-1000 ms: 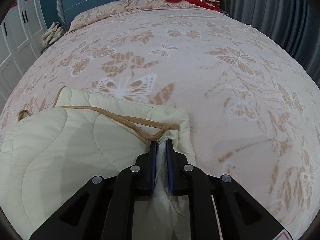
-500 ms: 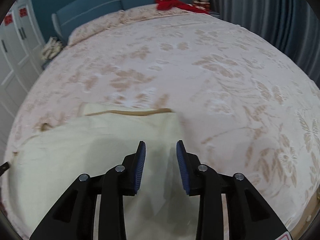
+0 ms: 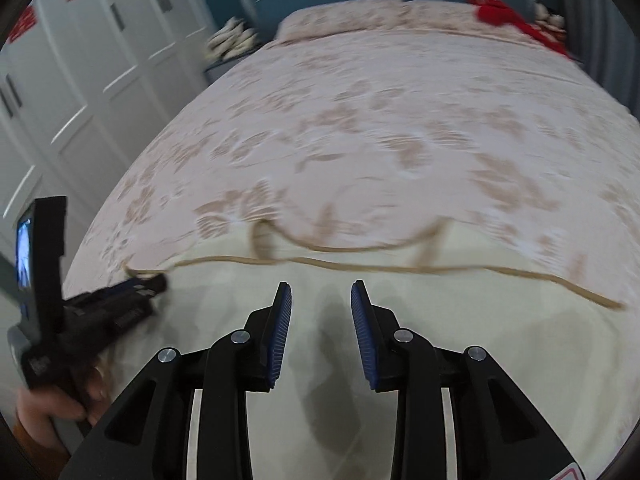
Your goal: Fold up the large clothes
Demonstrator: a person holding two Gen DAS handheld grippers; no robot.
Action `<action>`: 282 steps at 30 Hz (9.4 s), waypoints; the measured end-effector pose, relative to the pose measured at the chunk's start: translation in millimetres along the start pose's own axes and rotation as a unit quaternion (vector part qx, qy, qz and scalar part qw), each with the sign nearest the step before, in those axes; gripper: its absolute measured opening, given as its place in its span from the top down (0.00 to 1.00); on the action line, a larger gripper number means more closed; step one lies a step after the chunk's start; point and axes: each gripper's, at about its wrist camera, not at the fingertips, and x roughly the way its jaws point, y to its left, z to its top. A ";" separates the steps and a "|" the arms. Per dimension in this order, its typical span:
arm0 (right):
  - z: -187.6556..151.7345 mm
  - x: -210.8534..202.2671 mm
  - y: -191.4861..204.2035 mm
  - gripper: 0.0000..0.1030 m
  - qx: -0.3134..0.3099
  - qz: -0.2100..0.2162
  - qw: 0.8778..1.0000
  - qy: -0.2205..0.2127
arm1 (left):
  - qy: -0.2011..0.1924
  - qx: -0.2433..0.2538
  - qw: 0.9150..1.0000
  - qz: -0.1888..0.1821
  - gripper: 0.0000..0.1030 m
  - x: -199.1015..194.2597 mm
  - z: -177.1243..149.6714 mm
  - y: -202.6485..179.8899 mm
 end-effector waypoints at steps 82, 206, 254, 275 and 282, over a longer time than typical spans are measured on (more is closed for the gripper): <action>-27.4 10.3 -210.7 1.00 0.129 -0.079 0.988 0.043 | 0.060 0.152 0.978 -0.126 0.59 57.1 11.8 -252.9; -169.2 -55.8 27.1 0.75 0.003 -0.040 0.992 0.124 | -0.018 -0.122 0.958 -0.261 0.80 -142.3 -147.2 104.7; -233.1 -184.6 -151.5 0.91 0.097 -0.132 0.979 0.118 | 0.016 0.210 0.962 -0.171 0.83 -165.9 -182.6 -212.9; -228.3 -176.8 -174.7 0.91 0.104 -0.130 0.979 0.119 | 0.021 0.276 0.953 -0.126 0.82 -146.9 -221.9 -262.3; -227.9 -174.6 -174.4 0.91 0.102 -0.128 0.979 0.124 | 0.020 0.262 0.954 -0.144 0.65 -151.9 -221.1 -260.8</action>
